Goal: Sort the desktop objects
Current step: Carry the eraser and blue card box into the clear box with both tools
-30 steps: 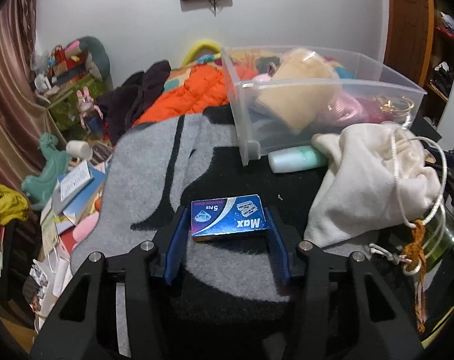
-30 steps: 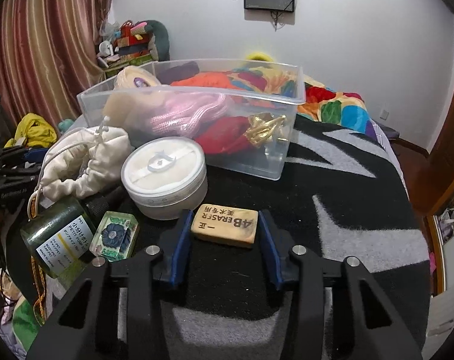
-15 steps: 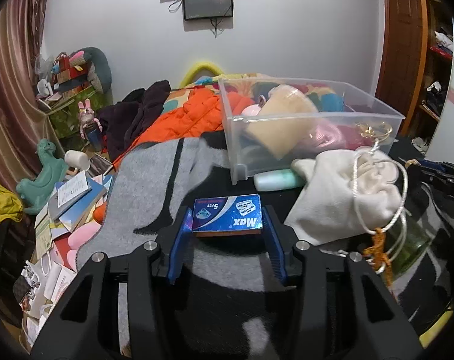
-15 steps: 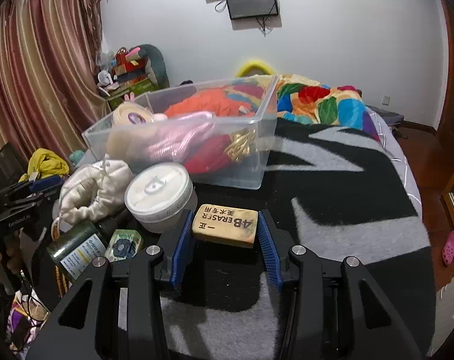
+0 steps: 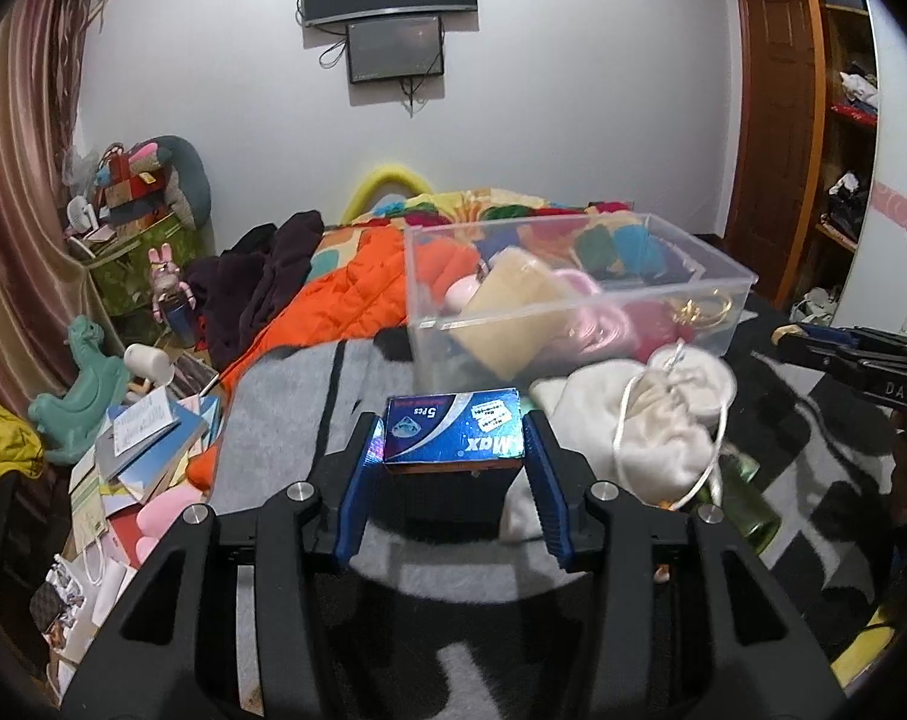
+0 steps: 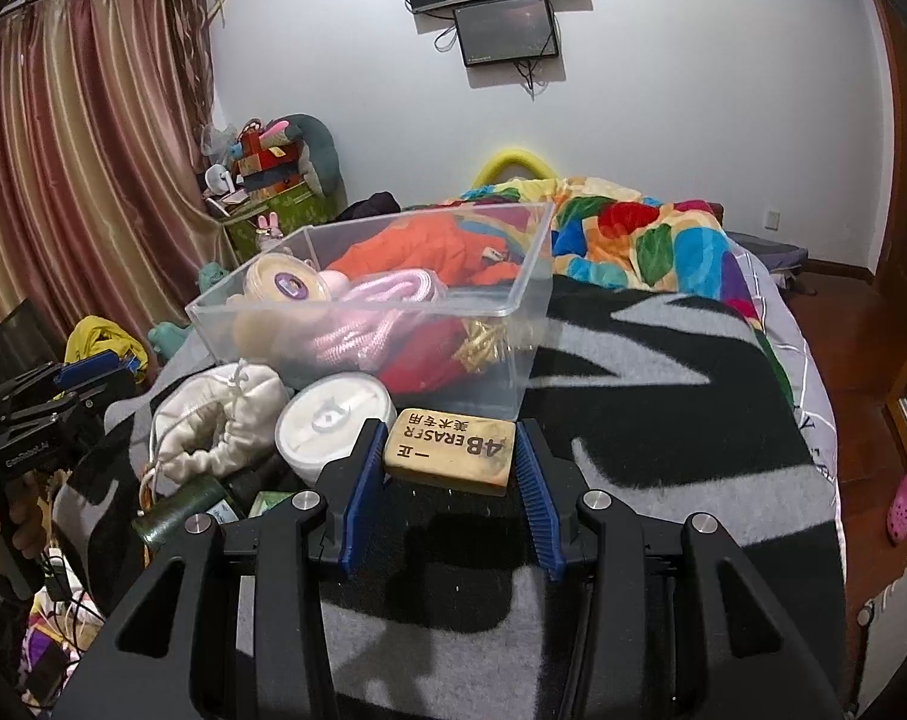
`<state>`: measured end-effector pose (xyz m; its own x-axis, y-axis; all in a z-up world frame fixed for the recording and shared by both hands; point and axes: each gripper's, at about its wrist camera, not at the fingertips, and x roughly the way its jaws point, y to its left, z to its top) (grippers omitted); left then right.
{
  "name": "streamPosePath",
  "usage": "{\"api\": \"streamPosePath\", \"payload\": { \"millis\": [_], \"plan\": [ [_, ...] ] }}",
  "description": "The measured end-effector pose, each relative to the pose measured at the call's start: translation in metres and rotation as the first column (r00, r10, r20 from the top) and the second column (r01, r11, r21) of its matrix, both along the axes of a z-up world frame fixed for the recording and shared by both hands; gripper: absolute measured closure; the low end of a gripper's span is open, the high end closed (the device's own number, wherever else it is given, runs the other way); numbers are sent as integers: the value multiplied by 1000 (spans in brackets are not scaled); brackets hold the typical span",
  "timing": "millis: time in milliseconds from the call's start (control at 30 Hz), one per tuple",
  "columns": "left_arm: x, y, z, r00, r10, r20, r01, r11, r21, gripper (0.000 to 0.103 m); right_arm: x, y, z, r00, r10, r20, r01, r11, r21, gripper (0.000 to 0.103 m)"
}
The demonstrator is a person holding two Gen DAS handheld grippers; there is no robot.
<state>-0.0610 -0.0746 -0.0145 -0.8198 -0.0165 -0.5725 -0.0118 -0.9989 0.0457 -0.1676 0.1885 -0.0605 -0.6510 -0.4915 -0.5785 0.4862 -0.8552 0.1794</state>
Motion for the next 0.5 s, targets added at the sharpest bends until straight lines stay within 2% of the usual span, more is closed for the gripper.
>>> {"api": "streamPosePath", "payload": {
  "millis": [267,500],
  "plan": [
    [-19,10,17,998,-31,-46,32,999,19,56,-10,-5,25,998,2,-64,-2,1000,-14,63],
    [-41,10,15,999,-35,-20,36,999,25,56,-25,-18,35,996,7,-88,-8,1000,-17,63]
  ]
}}
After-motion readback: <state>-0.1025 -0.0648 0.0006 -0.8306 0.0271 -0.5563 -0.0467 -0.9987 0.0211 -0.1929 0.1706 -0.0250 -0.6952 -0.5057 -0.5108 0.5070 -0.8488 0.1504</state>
